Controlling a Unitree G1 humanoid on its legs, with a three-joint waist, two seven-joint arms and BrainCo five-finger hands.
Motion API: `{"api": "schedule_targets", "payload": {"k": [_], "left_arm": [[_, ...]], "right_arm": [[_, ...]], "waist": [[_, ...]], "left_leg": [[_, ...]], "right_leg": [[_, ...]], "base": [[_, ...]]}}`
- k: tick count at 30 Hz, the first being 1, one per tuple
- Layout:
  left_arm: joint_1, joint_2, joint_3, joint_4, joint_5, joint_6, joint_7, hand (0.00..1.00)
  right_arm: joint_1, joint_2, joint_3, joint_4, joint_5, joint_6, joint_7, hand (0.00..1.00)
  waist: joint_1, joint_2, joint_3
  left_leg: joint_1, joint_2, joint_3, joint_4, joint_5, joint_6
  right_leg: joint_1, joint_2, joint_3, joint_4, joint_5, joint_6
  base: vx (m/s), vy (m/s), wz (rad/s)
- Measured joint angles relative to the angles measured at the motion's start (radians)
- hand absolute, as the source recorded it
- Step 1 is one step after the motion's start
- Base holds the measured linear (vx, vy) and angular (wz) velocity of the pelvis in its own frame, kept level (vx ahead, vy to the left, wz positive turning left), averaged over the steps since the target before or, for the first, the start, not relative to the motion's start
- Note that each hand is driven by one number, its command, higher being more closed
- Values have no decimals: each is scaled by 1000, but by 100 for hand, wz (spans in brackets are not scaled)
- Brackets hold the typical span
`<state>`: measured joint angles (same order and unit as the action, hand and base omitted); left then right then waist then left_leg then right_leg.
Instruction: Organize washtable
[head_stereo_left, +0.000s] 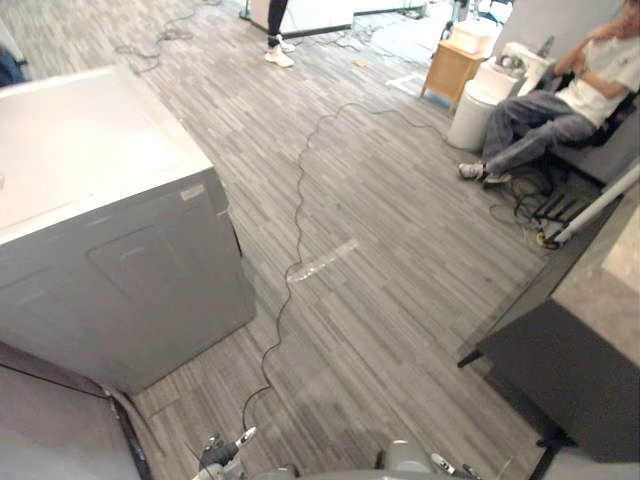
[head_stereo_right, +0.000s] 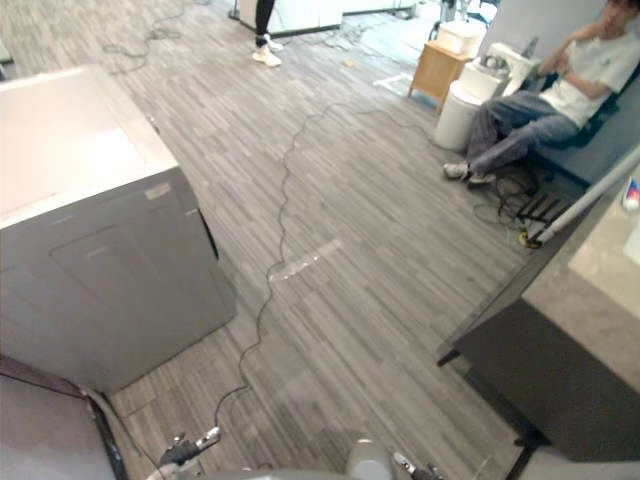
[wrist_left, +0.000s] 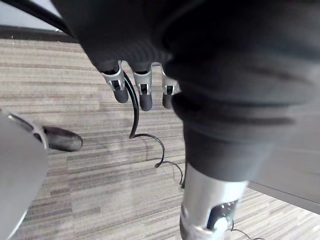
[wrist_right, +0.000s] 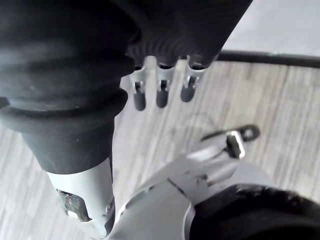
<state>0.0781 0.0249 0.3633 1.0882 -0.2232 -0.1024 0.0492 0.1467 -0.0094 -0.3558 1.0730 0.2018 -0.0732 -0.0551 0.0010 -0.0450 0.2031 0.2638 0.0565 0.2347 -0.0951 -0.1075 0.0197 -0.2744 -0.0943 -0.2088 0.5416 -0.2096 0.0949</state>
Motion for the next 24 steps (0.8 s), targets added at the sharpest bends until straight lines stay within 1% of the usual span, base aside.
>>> {"api": "schedule_targets", "payload": {"k": [1, 2, 3, 4, 5, 6, 7, 8, 9, 10, 11, 12, 13, 14, 15, 16, 17, 18, 19, 20, 21, 22, 23, 24], "left_arm": [[0, 0, 1, 1, 1, 0, -4, 0], [1, 0, 2, 1, 2, 2, -4, 0], [5, -1, 11, 1, 10, 7, -4, 0], [13, -7, 50, -1, 39, 5, -4, 0], [17, -8, 66, -1, 46, 5, -4, 0], [29, -10, 85, -7, 58, 5, -4, 0], [65, -13, 106, -31, 80, 5, -4, 0], [74, -27, 118, -35, 85, 6, -3, 0], [104, -41, 148, -34, 90, 11, -4, 0], [121, -59, 189, -37, 87, 11, -4, 0], [126, -62, 201, -36, 88, 11, -4, 0], [133, -73, 223, -37, 89, 12, -6, 0], [132, -77, 231, -42, 89, 9, -6, 0], [131, -74, 231, -43, 88, 9, -6, 0], [122, -67, 229, -44, 85, 9, -4, 0], [115, -59, 226, -45, 84, 7, -4, 0], [107, -58, 209, -58, 81, 5, -3, 0], [107, -46, 172, -64, 76, -4, -3, 0], [106, -41, 156, -67, 74, -9, -2, 0], [105, -33, 127, -68, 58, -17, 0, 0], [104, -33, 99, -68, 40, -21, 6, 0], [107, -38, 88, -67, 30, -22, 11, 0], [124, -47, 70, -67, 20, -25, 16, 0], [153, -63, 66, -66, 16, -31, 17, 0]], "right_arm": [[0, 0, 0, 0, 4, 0, -2, 0], [0, 0, 0, 1, 12, -2, -5, 0], [1, 4, -1, 1, 32, -8, -8, 0], [1, 5, -1, 1, 45, -9, -8, 0], [1, 7, -4, 1, 47, -10, -8, 0], [1, 10, -14, 0, 51, -11, -7, 0], [11, 17, -33, -2, 60, -13, -7, 0], [15, 4, -43, -3, 67, -12, -3, 0], [11, 1, -48, -8, 66, -14, -3, 0], [18, 4, -53, -24, 64, -20, -7, 0], [23, 6, -61, -36, 63, -20, -8, 0], [29, 8, -70, -49, 62, -21, -8, 0], [30, 6, -70, -53, 59, -21, -8, 0], [31, 7, -69, -56, 53, -21, -8, 0], [30, 17, -67, -64, 41, -22, -8, 0], [29, 23, -65, -63, 40, -26, -8, 0], [22, 28, -50, -61, 39, -28, -9, 0], [-1, 24, -32, -41, 36, -28, -10, 0], [-15, 21, -26, -31, 31, -27, -11, 0], [-41, 22, -26, -24, 29, -27, -11, 0], [-56, 21, -25, -20, 25, -28, -10, 0], [-59, 18, -19, -18, 23, -29, -9, 0], [-58, 10, -16, -18, 24, -28, -7, 0], [-57, -11, -7, -17, 23, -31, -9, 0]], "waist": [[0, 0, 1], [-1, 0, 2], [-3, -1, 2], [-8, -1, 1], [-10, -2, 1], [-14, -2, 0], [-15, -2, -11], [-16, 13, -18], [-6, 32, -34], [-8, 35, -45], [-10, 43, -47], [-10, 55, -48], [-8, 61, -46], [-6, 60, -45], [2, 47, -40], [10, 37, -38], [15, 20, -31], [18, 7, -21], [20, 4, -20], [26, 0, -15], [41, 6, -7], [48, 20, -2], [53, 40, -1], [63, 69, -1]], "left_leg": [[5, 0, 1, 0, -4, -7], [17, -2, 1, 0, -12, -19], [42, -9, 1, 0, -24, -39], [77, -18, 0, 0, -43, -70], [92, -23, 0, 0, -51, -81], [114, -26, -2, 0, -68, -106], [135, -23, -3, 6, -98, -123], [137, 3, 1, 28, -122, -128], [102, 38, 19, 114, -131, -144], [50, 73, 22, 228, -136, -151], [20, 97, 25, 303, -138, -153], [-62, 146, 22, 516, -133, -144], [-164, 206, 0, 756, -103, -105], [-203, 234, -4, 856, -108, -105], [-259, 267, 7, 988, -112, -104], [-280, 271, 16, 1017, -114, -103], [-329, 266, 26, 1029, -122, -92], [-381, 239, 31, 996, -146, -100], [-412, 220, 31, 964, -159, -104], [-475, 171, 26, 871, -169, -102], [-522, 115, 4, 729, -164, -104], [-539, 79, -20, 594, -144, -124], [-547, 54, -45, 452, -105, -145], [-560, 49, -70, 351, -69, -155]], "right_leg": [[-15, 10, -7, -47, 19, -12], [-29, 25, -11, -128, 57, -20], [-25, 39, -9, -229, 121, -35], [-26, 44, 2, -273, 191, -65], [-28, 44, 8, -271, 206, -85], [-30, 44, 18, -261, 222, -110], [-32, 52, 21, -243, 246, -126], [-39, 71, 17, -206, 223, -125], [-44, 100, 15, -200, 188, -140], [-22, 123, 9, -218, 173, -158], [-8, 137, 7, -230, 165, -169], [28, 169, 5, -254, 150, -191], [76, 201, 12, -282, 135, -213], [104, 214, 17, -296, 129, -222], [167, 225, 33, -325, 122, -233], [197, 224, 43, -339, 121, -235], [260, 214, 52, -373, 118, -239], [315, 201, 71, -412, 118, -239], [335, 194, 79, -427, 117, -239], [358, 177, 105, -445, 103, -230], [369, 164, 129, -438, 80, -225], [383, 159, 155, -436, 56, -226], [398, 160, 173, -436, 41, -218], [423, 172, 209, -438, 21, -200]], "base": [[278, 5, 5], [389, -22, 18], [512, -68, 36], [526, -88, 44], [441, -97, 49], [359, -129, 53], [446, -215, 45], [549, -311, 10], [538, -385, -19], [470, -347, -24], [489, -345, -13], [525, -299, -15], [507, -282, -20], [473, -263, -29], [348, -201, -26], [408, -238, -19], [416, -203, -9], [336, -159, -9], [319, -85, -24], [205, 5, -43], [243, 22, -55], [166, 84, -60], [206, 141, -78], [296, 213, -96]]}}
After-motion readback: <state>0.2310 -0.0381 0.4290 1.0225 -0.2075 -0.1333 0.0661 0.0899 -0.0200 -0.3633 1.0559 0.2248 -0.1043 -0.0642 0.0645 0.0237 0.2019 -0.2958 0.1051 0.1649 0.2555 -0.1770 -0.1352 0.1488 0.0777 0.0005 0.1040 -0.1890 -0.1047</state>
